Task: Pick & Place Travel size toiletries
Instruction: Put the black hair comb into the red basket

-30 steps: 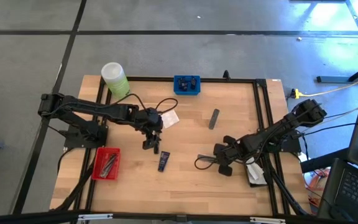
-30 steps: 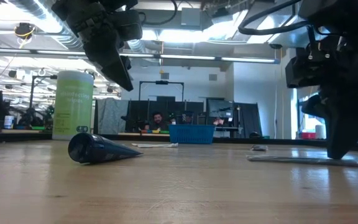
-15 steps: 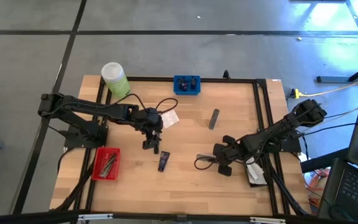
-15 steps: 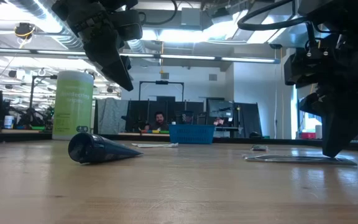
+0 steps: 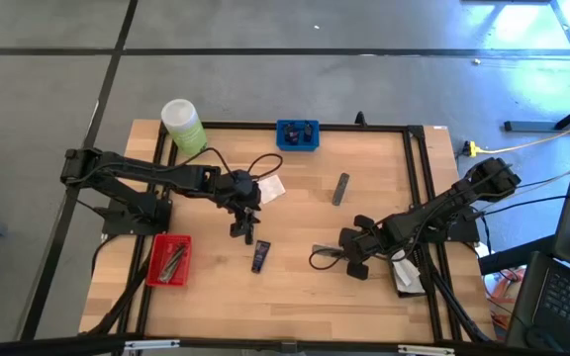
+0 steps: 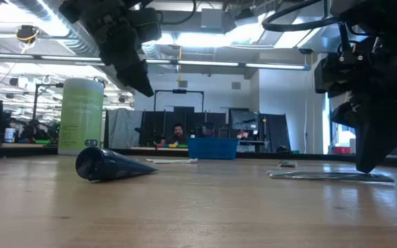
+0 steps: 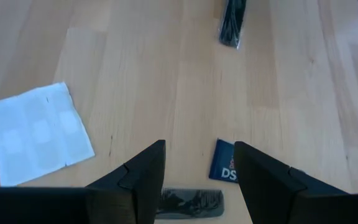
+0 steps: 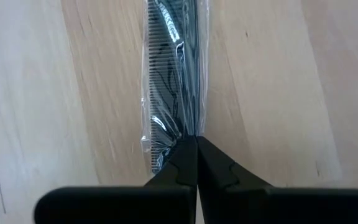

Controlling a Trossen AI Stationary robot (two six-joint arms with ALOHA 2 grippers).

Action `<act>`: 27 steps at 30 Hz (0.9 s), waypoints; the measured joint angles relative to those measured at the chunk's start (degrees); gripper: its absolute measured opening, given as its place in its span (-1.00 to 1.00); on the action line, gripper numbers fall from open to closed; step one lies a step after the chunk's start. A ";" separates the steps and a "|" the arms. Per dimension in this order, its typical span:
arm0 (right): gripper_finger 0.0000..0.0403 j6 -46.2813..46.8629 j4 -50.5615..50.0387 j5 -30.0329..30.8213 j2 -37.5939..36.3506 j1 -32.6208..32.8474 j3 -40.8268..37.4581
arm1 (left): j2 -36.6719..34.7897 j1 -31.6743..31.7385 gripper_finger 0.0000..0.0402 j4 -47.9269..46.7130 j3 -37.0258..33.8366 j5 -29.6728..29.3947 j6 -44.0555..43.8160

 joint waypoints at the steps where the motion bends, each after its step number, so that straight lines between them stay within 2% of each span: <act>1: -1.00 0.01 0.03 -0.06 0.00 0.00 0.00 | -0.01 0.00 -0.07 -0.17 0.00 0.00 -0.25; 6: -1.00 0.02 0.44 -0.17 -0.02 0.00 0.00 | 1.47 0.02 -0.07 5.77 -0.04 0.15 -1.12; 16: -1.00 -0.01 1.34 -1.10 -0.02 0.00 0.04 | 9.78 0.00 -0.07 14.39 -0.02 4.89 0.60; 27: -1.00 -0.03 1.51 -1.11 -0.03 0.00 0.04 | 12.53 0.02 -0.07 14.63 -0.02 4.70 0.48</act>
